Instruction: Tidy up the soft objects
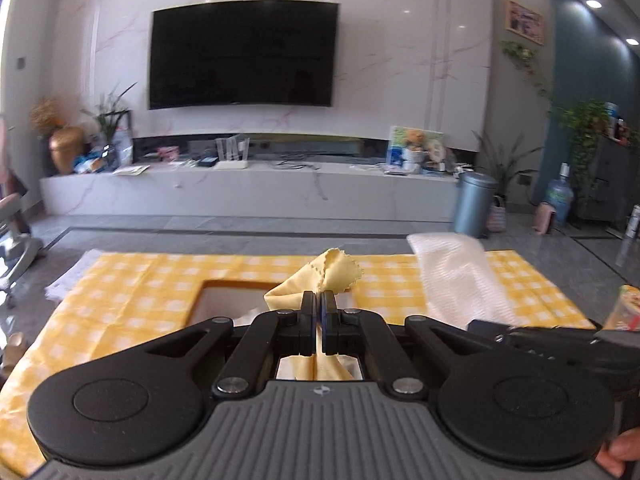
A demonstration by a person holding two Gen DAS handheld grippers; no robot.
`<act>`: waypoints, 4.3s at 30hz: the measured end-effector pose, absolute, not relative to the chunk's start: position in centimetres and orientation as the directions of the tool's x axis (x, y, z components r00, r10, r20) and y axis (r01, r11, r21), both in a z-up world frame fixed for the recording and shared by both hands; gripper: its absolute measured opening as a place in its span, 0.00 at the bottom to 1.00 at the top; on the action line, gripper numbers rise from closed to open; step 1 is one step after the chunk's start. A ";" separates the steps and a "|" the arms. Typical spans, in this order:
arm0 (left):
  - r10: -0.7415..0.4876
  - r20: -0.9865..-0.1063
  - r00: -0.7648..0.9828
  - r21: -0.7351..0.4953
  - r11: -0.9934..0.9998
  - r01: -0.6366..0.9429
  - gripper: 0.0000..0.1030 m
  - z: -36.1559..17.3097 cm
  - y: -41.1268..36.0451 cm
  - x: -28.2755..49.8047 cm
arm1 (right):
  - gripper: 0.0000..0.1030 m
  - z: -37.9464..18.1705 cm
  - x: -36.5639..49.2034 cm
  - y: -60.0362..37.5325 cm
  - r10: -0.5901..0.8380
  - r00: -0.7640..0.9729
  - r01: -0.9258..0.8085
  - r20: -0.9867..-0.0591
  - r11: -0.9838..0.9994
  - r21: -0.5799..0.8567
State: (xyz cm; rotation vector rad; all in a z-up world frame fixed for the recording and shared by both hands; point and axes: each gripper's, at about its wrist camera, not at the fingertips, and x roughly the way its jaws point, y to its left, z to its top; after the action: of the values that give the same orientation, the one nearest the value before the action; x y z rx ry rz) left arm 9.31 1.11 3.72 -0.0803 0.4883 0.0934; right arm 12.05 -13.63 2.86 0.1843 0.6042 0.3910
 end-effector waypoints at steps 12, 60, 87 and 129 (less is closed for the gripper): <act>0.121 -0.582 0.804 -0.060 0.980 -0.191 0.02 -1.6 7.7 11.2 | 0.00 -0.1 15.1 -3.3 0.413 0.660 -0.379 -0.628 0.905 0.196; 0.082 -0.366 0.927 -0.001 0.996 -0.088 1.00 -0.3 0.3 7.0 | 0.89 -0.9 8.0 -9.3 0.098 0.898 -0.183 -0.429 0.970 -0.160; 0.111 -0.428 0.897 0.000 0.992 -0.123 1.00 -1.9 -0.2 7.6 | 0.89 -3.4 9.3 -9.8 0.089 0.853 -0.174 -0.514 0.977 -0.121; 0.118 -0.459 0.881 -0.001 0.991 -0.133 1.00 -2.5 -0.1 7.8 | 0.89 -4.6 9.9 -9.8 0.130 0.800 -0.186 -0.586 0.982 -0.036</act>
State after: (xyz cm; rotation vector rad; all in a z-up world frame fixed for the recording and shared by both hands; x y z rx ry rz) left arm 7.76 -0.11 -2.47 -0.0324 0.4760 0.1308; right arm 9.90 -9.77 -4.59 -0.0936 0.6211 0.1696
